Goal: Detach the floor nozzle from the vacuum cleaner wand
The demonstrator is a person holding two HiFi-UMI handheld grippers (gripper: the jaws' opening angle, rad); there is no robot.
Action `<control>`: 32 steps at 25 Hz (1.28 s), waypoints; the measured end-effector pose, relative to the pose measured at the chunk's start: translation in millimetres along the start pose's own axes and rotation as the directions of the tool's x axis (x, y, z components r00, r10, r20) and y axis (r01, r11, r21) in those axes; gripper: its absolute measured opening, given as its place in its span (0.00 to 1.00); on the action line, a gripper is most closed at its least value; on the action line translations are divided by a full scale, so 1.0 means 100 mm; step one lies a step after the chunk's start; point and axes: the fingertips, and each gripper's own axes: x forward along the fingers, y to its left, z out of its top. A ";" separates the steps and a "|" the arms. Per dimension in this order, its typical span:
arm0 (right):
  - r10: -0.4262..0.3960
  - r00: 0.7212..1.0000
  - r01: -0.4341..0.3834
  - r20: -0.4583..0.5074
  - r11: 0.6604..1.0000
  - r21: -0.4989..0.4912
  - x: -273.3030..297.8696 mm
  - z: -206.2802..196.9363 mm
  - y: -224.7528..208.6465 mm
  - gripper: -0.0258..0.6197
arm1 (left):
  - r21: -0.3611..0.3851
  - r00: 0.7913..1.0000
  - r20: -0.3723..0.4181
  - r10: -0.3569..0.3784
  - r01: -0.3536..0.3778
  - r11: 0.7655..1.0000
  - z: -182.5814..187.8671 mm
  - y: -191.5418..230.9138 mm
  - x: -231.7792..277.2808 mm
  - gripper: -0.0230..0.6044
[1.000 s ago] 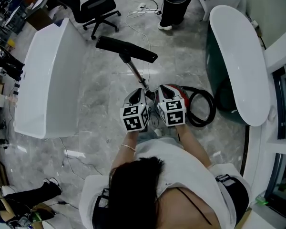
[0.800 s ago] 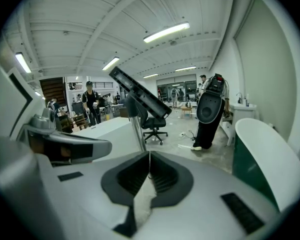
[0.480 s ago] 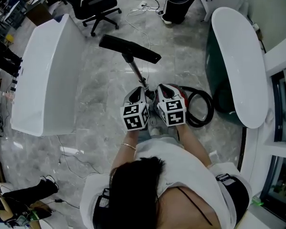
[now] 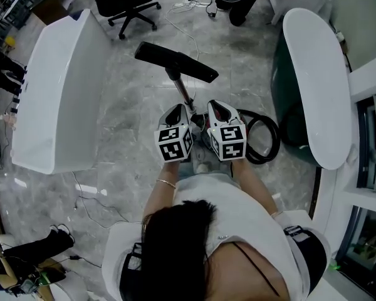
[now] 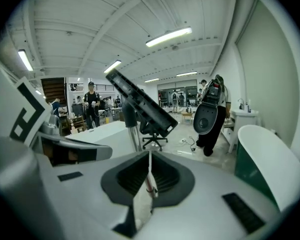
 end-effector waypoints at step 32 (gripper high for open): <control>-0.009 0.981 0.092 0.193 0.901 -0.424 0.40 0.88 0.16 0.48 | 0.025 0.999 -0.005 0.035 -0.034 0.999 0.20 0.42 0.34 0.04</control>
